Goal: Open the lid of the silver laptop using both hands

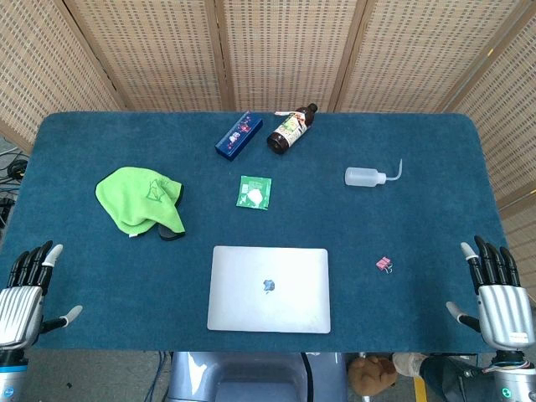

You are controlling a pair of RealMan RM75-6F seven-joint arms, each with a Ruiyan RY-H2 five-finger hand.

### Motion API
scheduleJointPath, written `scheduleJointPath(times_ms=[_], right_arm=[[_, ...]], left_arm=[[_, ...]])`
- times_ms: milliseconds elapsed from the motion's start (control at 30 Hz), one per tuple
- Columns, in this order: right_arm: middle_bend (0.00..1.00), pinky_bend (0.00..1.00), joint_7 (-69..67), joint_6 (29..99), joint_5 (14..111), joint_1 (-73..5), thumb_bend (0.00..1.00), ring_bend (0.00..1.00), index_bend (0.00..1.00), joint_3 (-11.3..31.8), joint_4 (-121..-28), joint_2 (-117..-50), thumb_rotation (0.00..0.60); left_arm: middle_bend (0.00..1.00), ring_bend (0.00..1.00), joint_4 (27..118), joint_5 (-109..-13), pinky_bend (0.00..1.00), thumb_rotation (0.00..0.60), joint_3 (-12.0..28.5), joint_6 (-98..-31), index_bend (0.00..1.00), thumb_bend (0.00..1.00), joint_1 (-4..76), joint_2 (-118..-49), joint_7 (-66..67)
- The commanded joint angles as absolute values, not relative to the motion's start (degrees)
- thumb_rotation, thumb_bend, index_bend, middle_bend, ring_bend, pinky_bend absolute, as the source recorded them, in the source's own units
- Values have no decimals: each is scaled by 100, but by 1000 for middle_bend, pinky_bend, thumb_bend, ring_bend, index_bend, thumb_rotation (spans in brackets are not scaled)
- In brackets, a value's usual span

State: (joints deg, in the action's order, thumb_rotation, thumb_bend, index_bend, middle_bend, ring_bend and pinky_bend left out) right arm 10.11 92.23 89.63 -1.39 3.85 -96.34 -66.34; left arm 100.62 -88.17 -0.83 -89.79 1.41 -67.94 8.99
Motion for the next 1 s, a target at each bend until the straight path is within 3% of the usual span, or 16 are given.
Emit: scheduleJointPath(times_ms=[33, 400, 700, 1000], right_arm=[[0, 0, 998, 9208, 8961, -139, 0, 0, 0, 382, -9647, -6626, 600], [0, 0, 881, 9178, 8891, -118, 0, 0, 0, 400, -9705, -6530, 600], [0, 0, 882, 9040, 8727, -143, 0, 0, 0, 432, -9720, -6488, 600], [0, 0, 651, 8951, 8582, -142, 0, 0, 0, 473, -9742, -6375, 600]], left_arm=[[0, 0, 10034, -8850, 0, 600, -86, -8948, 0, 24, 160, -6774, 846], [0, 0, 9777, -9387, 0, 600, -125, -8478, 0, 0, 580, -6945, 441], [0, 0, 9263, -11122, 0, 600, -160, -7167, 0, 0, 2049, -7714, 979], [0, 0, 8890, -11368, 0, 600, -20, -5906, 0, 0, 3211, -8799, 581]])
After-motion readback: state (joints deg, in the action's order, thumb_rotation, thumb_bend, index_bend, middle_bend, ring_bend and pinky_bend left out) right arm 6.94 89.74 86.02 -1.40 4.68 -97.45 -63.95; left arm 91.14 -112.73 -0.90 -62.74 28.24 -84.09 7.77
